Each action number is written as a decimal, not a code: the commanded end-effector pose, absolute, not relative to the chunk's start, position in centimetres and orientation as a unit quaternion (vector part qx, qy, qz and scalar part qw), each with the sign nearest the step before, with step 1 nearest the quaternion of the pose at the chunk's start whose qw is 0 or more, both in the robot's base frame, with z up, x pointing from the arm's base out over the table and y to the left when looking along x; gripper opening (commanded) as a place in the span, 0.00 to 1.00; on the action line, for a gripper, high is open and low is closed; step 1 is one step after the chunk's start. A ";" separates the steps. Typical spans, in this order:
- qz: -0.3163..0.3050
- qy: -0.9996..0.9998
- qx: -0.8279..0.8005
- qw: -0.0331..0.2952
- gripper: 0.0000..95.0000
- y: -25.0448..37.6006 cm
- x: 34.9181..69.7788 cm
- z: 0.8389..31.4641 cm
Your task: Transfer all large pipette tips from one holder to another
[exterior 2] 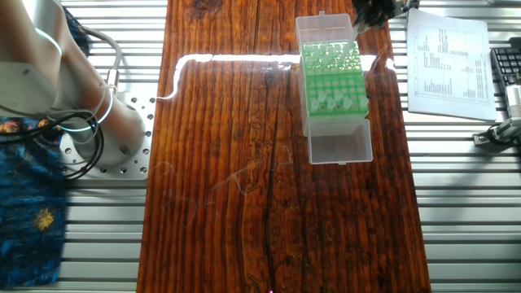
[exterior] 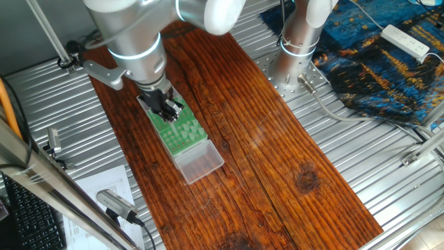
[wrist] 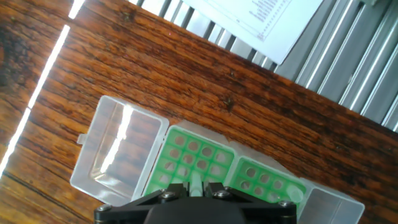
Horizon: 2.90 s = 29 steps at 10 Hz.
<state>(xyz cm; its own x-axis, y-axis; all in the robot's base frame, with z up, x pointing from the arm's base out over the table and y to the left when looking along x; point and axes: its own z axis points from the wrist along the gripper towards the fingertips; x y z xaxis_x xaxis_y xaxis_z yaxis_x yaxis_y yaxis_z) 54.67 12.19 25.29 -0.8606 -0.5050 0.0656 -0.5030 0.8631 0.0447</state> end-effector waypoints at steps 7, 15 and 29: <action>-0.015 -0.957 0.288 0.040 0.00 11.6 56.1 30.3; -0.015 -0.923 0.383 0.034 0.00 7.4 57.0 30.5; -0.010 -0.896 0.443 0.022 0.00 3.6 56.9 29.3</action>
<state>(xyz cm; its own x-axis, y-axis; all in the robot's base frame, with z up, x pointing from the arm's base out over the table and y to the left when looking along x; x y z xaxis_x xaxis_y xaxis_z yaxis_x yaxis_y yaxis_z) 56.80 3.54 29.31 -0.6036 -0.7967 0.0310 -0.7957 0.6044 0.0383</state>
